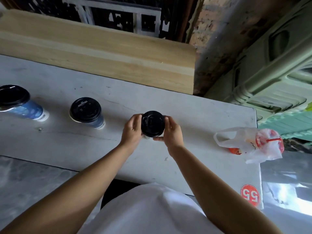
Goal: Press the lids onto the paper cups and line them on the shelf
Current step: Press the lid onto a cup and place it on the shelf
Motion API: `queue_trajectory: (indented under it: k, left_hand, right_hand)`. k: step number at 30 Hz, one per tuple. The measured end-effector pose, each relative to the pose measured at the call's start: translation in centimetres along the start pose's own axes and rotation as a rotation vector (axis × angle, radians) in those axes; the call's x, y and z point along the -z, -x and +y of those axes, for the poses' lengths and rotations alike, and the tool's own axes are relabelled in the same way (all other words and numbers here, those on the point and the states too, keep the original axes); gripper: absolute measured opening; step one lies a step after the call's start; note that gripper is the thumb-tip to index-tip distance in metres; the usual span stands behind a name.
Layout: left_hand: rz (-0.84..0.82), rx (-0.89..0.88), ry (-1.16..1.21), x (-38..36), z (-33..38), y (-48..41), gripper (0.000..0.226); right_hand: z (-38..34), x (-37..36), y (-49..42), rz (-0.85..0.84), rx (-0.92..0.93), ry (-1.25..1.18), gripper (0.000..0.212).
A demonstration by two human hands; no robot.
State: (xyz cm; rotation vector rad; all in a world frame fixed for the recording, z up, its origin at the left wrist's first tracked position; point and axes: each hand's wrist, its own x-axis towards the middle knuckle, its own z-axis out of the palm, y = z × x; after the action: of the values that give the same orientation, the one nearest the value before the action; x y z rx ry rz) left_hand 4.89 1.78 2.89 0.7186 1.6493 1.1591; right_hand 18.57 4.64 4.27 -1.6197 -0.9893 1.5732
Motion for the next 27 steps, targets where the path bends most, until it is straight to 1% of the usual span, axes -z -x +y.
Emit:
queue_trajectory:
  k: [3, 7, 9, 12, 14, 16, 19, 21, 25, 27]
  left_hand:
    - [-0.016, 0.031, 0.013, 0.0, 0.0, -0.2, 0.024]
    - [-0.031, 0.092, 0.03, 0.1, 0.2, -0.2, 0.024]
    - [0.025, 0.126, 0.084, 0.0, 0.3, 0.3, 0.025]
    - [0.17, 0.217, 0.203, -1.0, 0.0, 1.3, 0.024]
    - [0.238, 0.258, 0.243, -1.8, -0.1, 2.1, 0.022]
    - [0.261, 0.277, 0.27, -2.6, -0.2, 3.0, 0.021]
    - [0.241, 0.335, 0.278, -3.2, 0.0, 3.8, 0.02]
    - [0.202, 0.391, 0.249, -3.1, 0.3, 3.7, 0.025]
    - [0.108, 0.469, 0.08, -2.2, 0.8, 2.6, 0.041]
    - [0.061, 0.444, -0.011, -1.8, 0.7, 2.1, 0.045]
  right_hand:
    - [0.1, -0.4, 0.0, 0.021, 0.004, 0.014, 0.029]
    - [-0.4, -0.1, 0.3, -0.019, -0.105, -0.155, 0.028]
    - [0.0, -0.1, 0.9, -0.037, -0.101, -0.207, 0.026]
    - [1.1, -0.4, 1.9, -0.053, -0.036, -0.207, 0.027]
    - [1.5, -0.4, 2.2, -0.018, 0.006, -0.184, 0.029]
    - [1.8, -0.2, 2.2, 0.035, 0.035, -0.175, 0.031]
    - [2.1, 0.0, 2.2, 0.06, 0.032, -0.181, 0.036]
    - [2.3, 0.2, 2.2, 0.046, 0.024, -0.191, 0.039]
    - [2.7, 1.0, 2.0, 0.043, -0.03, -0.163, 0.045]
    - [2.8, 1.3, 1.8, 0.037, -0.003, -0.127, 0.045]
